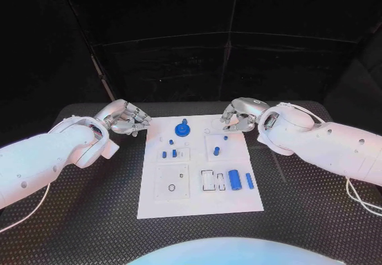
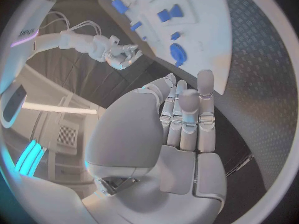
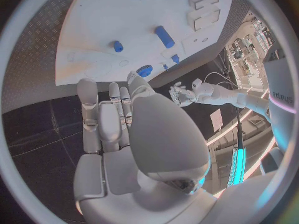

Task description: Assemble the parts on the task board

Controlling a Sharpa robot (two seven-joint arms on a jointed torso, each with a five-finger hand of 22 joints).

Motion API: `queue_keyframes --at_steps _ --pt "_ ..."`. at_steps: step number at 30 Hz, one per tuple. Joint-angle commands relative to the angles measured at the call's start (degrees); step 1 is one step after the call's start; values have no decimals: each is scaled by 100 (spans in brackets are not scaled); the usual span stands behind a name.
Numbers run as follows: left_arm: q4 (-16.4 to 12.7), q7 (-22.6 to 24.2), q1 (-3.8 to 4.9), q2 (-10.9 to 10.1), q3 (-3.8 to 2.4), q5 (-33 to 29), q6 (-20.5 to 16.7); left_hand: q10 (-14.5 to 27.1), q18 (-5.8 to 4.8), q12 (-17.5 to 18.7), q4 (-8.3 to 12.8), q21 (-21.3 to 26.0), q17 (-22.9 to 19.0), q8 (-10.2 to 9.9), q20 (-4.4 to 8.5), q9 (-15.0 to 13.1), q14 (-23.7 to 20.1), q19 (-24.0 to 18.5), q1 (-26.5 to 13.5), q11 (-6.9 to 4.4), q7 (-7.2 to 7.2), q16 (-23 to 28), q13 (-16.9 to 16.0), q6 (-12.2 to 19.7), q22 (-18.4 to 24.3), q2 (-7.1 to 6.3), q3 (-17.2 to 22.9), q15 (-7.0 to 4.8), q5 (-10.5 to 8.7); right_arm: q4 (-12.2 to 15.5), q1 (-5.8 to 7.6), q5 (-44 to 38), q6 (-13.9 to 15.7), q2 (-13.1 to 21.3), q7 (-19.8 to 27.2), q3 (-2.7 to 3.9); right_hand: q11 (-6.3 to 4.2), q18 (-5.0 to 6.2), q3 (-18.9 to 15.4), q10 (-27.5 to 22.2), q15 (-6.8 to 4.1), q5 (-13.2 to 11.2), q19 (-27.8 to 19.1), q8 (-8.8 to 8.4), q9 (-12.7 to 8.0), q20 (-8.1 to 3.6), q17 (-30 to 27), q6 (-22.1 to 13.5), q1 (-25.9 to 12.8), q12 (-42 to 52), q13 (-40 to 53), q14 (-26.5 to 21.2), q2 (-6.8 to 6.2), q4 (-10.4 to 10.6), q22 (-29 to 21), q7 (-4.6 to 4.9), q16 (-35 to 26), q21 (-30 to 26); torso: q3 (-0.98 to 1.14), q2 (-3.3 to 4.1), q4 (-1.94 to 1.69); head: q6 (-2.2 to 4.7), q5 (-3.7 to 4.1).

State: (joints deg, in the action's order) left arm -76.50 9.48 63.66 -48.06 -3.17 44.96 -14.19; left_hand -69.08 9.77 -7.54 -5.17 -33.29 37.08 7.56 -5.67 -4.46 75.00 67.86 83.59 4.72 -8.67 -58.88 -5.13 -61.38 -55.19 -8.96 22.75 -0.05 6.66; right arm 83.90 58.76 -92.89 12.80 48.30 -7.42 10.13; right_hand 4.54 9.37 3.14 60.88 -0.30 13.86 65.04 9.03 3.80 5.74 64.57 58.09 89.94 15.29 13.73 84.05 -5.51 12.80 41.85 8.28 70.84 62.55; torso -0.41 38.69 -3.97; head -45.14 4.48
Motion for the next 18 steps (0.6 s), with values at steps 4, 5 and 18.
queue_keyframes --at_steps 4,5,18 --pt "-484 929 -66 -202 -2 -2471 -166 128 67 22 28 252 -700 -52 -41 22 -336 -152 -79 40 -42 588 28 8 157 5 45 33 -2 112 -100 -971 -221 7 -342 -6 87 -56 16 -160 82 -25 5 -125 -5 49 17 -63 -43 -182 -207 150 -111 29 7 78 29 28 -3 3 -12 15 37" --pt "-542 955 -75 -229 -2 -2545 -147 137 67 18 33 275 -718 -53 -45 23 -355 -164 -83 44 -46 616 30 7 172 10 47 36 -2 120 -113 -987 -248 4 -352 -7 95 -55 15 -175 89 -21 3 -142 -5 55 22 -72 -53 -199 -233 150 -122 28 8 85 34 29 -3 2 -14 16 35" --pt "-813 1102 -111 -365 -2 -2927 -94 164 68 -16 68 378 -794 -65 -58 30 -431 -219 -85 57 -64 738 32 12 241 27 49 50 -2 29 -228 -1027 -476 -125 -382 -12 129 -64 87 -209 117 77 33 -217 10 95 86 -38 -56 -271 -422 155 -91 -11 92 117 93 86 3 10 -18 -2 32"
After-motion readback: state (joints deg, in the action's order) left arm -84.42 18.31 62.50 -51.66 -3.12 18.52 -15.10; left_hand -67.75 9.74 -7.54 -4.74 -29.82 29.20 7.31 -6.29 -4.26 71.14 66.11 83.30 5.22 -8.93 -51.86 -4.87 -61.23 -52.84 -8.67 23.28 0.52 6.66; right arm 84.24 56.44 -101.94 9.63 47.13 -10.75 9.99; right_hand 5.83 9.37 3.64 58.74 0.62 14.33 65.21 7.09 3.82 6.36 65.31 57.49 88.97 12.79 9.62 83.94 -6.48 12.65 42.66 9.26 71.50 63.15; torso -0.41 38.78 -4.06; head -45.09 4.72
